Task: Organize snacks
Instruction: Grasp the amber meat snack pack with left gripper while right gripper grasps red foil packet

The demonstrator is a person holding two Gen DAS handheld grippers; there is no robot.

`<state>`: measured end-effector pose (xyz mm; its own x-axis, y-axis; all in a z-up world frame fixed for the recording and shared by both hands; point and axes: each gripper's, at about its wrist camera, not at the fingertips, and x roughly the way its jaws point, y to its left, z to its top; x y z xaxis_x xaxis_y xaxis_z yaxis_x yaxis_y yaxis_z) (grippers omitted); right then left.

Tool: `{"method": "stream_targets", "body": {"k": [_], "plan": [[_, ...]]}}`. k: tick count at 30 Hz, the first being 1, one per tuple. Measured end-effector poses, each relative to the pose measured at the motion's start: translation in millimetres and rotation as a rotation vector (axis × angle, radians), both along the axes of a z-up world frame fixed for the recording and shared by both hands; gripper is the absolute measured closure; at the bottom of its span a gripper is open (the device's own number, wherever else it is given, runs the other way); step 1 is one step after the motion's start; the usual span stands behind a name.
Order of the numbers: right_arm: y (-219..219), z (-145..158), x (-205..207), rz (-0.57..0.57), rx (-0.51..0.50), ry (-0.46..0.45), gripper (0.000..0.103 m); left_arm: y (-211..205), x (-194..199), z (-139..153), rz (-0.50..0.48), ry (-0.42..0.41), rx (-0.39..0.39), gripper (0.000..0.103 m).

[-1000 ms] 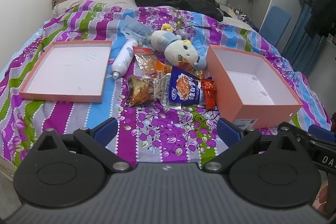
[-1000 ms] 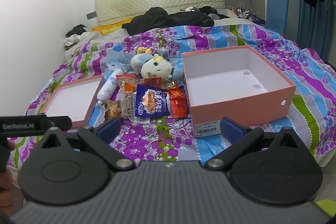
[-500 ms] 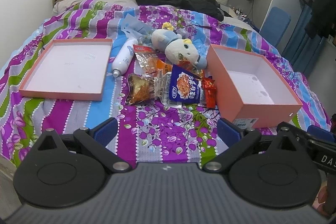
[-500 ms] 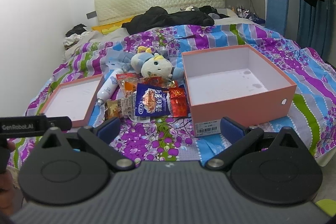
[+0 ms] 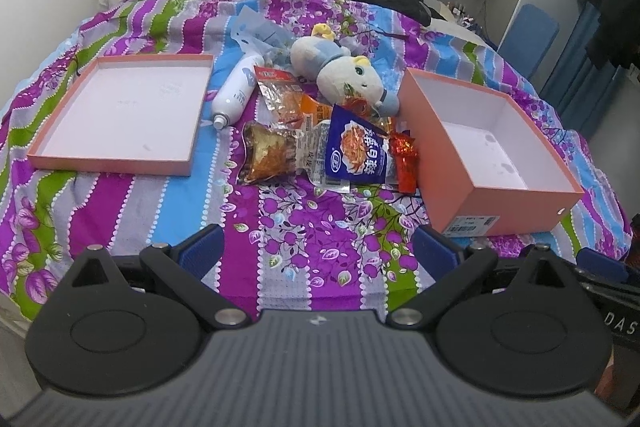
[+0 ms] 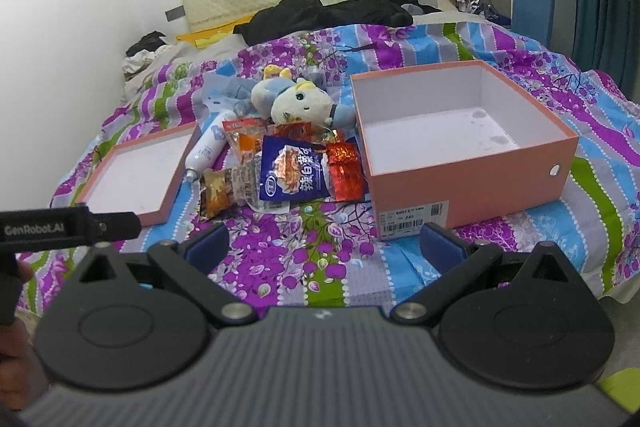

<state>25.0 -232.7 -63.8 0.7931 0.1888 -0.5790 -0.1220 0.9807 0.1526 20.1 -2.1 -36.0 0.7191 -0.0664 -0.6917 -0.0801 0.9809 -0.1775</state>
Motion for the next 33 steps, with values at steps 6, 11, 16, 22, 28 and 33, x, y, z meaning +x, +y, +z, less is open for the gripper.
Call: {"method": "stream_targets", "body": {"k": [6,11,16,22,28,33], "plan": [[9.5,-13.1,5.2,0.008,-0.057,-0.038,0.001,3.3,15.8,-11.1,-0.012,0.012,0.022,0.001],[13.1,-26.0,18.8,0.026,-0.031,-0.032,0.018,9.3,33.0,-26.2,-0.039,0.009,0.032,0.001],[30.4,-40.9,30.8,0.037,-0.115,-0.055,0.043,17.5,53.0,-46.2,-0.039,0.024,0.027,0.002],[49.8,-58.3,46.3,0.058,-0.163,-0.097,0.052,28.9,78.3,-69.6,-0.063,0.035,0.015,0.003],[71.4,-77.0,66.0,0.062,-0.251,-0.152,0.054,36.7,112.1,-94.9,-0.07,0.044,-0.005,0.006],[86.6,-96.6,96.1,0.053,-0.312,-0.144,0.061,42.7,141.9,-112.7,-0.071,0.059,-0.011,0.013]]}}
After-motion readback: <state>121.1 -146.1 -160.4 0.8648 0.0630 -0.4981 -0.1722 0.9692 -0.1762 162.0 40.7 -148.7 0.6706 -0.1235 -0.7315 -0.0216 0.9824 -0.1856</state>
